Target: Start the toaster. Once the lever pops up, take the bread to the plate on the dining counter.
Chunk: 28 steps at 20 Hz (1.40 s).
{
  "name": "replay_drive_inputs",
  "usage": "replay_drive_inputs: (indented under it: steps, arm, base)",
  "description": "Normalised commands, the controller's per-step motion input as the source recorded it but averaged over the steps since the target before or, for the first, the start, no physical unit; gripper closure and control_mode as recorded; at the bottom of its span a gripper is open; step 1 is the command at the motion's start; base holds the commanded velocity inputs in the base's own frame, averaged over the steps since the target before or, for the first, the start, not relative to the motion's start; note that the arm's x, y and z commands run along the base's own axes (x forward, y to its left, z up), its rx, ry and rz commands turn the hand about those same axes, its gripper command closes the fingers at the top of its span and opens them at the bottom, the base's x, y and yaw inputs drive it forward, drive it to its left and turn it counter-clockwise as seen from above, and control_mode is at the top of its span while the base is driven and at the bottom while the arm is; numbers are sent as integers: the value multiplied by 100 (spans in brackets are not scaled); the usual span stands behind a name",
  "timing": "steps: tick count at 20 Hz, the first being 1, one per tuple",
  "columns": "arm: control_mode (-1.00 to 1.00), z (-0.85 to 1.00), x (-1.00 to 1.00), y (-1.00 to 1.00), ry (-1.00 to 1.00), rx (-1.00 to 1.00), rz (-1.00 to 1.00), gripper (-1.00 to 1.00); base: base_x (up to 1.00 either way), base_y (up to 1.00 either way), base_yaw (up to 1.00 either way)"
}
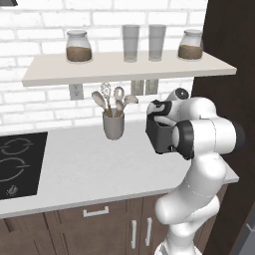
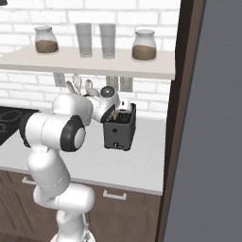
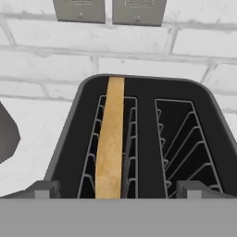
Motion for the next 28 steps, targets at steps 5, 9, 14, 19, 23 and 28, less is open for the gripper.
replay_drive_inputs:
  steps: [5,9,14,19,23,28]
  arm:
    - [-100,-16,0,13,0,0,0,-100]
    - [-100,-18,0,8,0,0,0,-100]
    - [-100,-25,4,10,0,0,0,-100]
    - [-100,-24,8,22,0,0,0,-100]
    - [-100,-25,11,19,0,0,0,-100]
    - [-100,-31,8,9,0,0,0,-100]
  base:
    - [0,0,0]
    - [0,0,0]
    - [0,0,0]
    - [0,0,0]
    - [0,0,0]
    - [0,0,0]
